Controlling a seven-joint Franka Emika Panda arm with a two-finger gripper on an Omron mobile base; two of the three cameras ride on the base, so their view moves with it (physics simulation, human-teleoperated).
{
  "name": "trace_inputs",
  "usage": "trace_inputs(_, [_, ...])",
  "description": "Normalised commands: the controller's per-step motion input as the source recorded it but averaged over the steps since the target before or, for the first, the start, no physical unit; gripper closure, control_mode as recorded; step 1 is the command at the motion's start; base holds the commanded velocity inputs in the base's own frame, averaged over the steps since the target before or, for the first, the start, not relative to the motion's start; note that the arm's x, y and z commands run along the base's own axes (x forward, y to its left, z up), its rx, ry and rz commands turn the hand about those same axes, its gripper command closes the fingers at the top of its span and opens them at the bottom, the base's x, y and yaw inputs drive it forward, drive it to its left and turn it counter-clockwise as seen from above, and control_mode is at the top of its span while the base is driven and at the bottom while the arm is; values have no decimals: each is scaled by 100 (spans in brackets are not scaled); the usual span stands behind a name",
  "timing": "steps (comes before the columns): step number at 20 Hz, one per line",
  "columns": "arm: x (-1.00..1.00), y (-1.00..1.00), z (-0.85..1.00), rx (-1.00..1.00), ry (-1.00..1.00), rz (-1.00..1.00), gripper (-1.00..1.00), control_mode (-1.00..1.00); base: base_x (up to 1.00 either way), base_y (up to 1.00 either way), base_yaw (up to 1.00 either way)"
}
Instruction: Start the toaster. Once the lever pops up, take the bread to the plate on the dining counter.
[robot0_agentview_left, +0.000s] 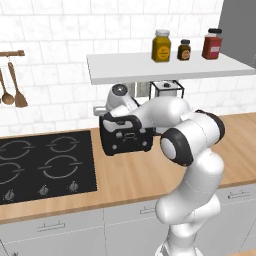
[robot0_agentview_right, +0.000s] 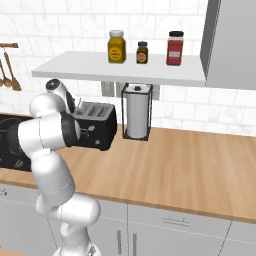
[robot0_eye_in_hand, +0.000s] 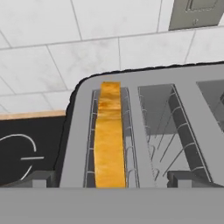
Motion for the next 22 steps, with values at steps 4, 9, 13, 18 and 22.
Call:
trace_inputs(4, [9, 10, -17, 0, 2, 0, -100, -100, 0, 0, 0])
trace_inputs(9, [6, 8, -14, 0, 1, 0, 100, -100, 0, 0, 0])
trace_inputs(13, [0, 0, 0, 0, 0, 0, 100, -100, 0, 0, 0])
trace_inputs(18, [0, 0, 0, 0, 0, 0, 100, -100, 0, 0, 0])
trace_inputs(22, [-6, 0, 8, 0, -4, 0, 100, -100, 0, 0, 0])
